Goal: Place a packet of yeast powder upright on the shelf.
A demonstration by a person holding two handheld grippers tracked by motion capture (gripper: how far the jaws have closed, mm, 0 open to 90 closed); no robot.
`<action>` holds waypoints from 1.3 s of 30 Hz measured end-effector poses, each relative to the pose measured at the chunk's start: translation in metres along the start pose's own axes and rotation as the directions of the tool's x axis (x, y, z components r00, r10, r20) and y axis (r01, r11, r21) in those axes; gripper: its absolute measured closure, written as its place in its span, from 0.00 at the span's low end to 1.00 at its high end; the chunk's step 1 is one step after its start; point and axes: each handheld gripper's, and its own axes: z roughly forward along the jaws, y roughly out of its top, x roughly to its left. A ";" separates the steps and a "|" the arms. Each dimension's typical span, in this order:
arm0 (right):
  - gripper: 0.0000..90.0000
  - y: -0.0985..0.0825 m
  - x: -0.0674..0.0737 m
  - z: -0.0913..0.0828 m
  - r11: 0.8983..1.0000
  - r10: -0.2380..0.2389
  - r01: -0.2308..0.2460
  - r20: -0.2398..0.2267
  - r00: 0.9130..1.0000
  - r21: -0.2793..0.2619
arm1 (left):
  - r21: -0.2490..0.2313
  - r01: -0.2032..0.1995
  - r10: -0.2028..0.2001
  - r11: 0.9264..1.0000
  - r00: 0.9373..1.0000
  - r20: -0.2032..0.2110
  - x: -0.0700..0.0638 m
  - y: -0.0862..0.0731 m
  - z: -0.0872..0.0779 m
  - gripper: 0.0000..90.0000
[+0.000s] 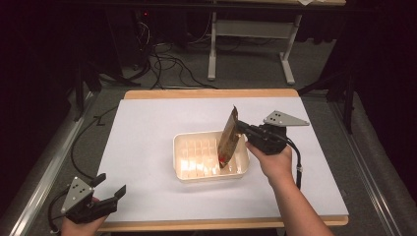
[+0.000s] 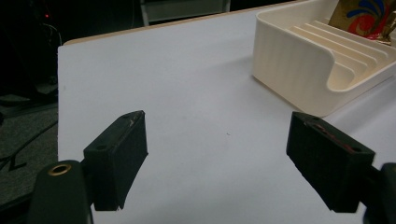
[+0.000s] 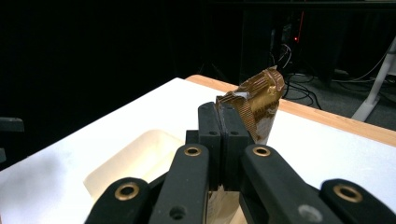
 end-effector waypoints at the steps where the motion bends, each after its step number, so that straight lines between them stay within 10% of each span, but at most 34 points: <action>1: 1.00 0.000 0.000 0.000 1.000 -0.001 0.001 0.001 1.000 0.003 | 0.001 0.000 0.000 1.000 1.000 0.000 0.000 0.000 0.000 0.23; 29: 0.99 -0.027 0.010 0.021 0.998 0.002 -0.001 -0.006 1.000 0.067 | -0.001 0.015 -0.015 1.000 1.000 0.010 0.002 -0.001 0.002 0.23; 39: 0.64 -0.015 0.015 0.015 0.998 0.034 -0.034 -0.002 0.999 0.049 | 0.005 0.015 -0.015 1.000 1.000 0.004 0.001 -0.001 0.002 0.23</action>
